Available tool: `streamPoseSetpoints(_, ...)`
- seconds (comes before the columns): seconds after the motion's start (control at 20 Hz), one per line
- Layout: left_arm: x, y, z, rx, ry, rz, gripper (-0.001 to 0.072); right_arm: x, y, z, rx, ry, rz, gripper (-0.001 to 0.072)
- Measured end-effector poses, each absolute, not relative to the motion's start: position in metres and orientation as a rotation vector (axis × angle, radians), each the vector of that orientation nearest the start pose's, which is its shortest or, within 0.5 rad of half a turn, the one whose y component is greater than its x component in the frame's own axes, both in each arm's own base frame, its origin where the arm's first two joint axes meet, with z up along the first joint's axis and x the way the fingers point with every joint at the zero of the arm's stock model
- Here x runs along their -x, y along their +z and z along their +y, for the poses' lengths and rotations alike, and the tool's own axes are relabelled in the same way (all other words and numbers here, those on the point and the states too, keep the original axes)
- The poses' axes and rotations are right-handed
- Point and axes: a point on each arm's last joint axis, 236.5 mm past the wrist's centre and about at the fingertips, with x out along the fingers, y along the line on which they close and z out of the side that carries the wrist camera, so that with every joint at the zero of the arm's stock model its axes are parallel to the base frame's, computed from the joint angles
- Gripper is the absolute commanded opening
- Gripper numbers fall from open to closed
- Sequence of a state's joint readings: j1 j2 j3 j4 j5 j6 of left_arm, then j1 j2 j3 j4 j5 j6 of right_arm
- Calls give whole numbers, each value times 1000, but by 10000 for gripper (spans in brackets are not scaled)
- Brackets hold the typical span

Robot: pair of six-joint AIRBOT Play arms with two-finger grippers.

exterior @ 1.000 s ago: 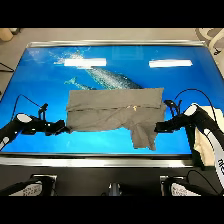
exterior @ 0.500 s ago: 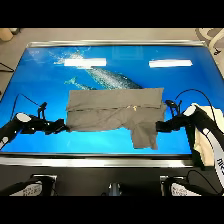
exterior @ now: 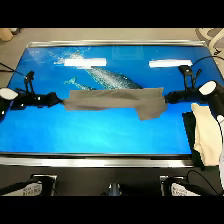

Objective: Fold the shirts.

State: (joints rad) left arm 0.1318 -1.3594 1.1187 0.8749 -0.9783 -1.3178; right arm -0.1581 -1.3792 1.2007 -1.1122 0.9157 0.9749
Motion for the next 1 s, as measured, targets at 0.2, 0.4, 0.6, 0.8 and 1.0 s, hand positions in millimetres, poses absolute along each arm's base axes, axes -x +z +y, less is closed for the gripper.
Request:
streamPoseSetpoints(0.2, -485, 2, -71, 631, -285, 1089, 21, -518, 12, 13, -81, 317, 863, 22)
streamPoseSetpoints(0.4, -526, -18, -73, 702, -286, 1094, 22, -563, -5, 5, -143, 273, 794, 24)
streamPoseSetpoints(0.6, -541, -52, -76, 751, -271, 1141, 498, -577, -42, 2, -185, 256, 822, 227)
streamPoseSetpoints(0.8, -543, -57, -80, 768, -284, 1164, 720, -574, -49, 5, -159, 291, 843, 710)
streamPoseSetpoints(1.0, -547, -15, -70, 754, -327, 1123, 720, -555, -41, -26, -60, 290, 892, 716)
